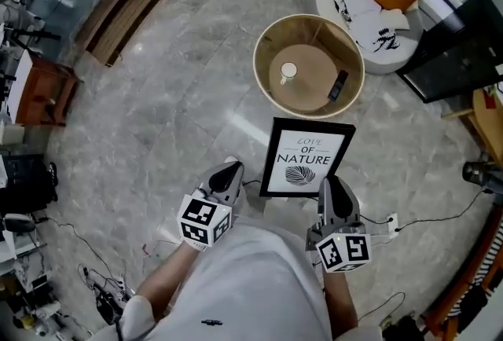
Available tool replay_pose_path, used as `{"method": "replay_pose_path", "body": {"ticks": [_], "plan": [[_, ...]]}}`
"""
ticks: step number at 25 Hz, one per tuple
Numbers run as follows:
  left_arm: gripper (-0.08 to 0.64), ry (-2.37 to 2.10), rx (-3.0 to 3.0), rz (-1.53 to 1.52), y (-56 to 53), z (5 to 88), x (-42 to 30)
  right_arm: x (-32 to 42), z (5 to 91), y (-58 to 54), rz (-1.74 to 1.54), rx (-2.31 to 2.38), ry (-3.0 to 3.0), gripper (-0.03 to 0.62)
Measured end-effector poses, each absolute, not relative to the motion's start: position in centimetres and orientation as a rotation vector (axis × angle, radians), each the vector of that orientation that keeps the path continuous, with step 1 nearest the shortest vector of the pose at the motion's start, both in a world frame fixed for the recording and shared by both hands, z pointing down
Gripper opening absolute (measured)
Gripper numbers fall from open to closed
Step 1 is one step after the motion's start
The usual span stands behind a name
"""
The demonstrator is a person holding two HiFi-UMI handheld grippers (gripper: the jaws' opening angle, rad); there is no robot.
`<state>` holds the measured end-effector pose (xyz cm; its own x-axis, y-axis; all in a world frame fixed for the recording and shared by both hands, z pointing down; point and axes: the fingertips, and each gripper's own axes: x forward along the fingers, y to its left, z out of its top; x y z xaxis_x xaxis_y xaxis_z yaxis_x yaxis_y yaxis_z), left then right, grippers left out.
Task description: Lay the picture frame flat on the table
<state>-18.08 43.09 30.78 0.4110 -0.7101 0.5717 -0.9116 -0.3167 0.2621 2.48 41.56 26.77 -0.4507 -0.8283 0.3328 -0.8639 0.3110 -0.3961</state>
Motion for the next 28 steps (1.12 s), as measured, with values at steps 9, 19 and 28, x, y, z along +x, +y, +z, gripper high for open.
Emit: {"method": "replay_pose_path", "body": {"ticks": [9,19,28], "plan": [[0.003,-1.367,2.268,0.483,46.0,26.7,-12.5,8.0,26.9,47.0,0.896,1.732,-2.485,0.054],[0.003,-1.403,2.292,0.444,46.8,25.8,-8.8,12.4,25.5,47.3,0.843,1.787,-2.506,0.052],[0.003,-1.414,2.307,0.445,45.3,25.4,-6.8,16.0,24.9,45.6,0.830,1.854,-2.495,0.052]]}}
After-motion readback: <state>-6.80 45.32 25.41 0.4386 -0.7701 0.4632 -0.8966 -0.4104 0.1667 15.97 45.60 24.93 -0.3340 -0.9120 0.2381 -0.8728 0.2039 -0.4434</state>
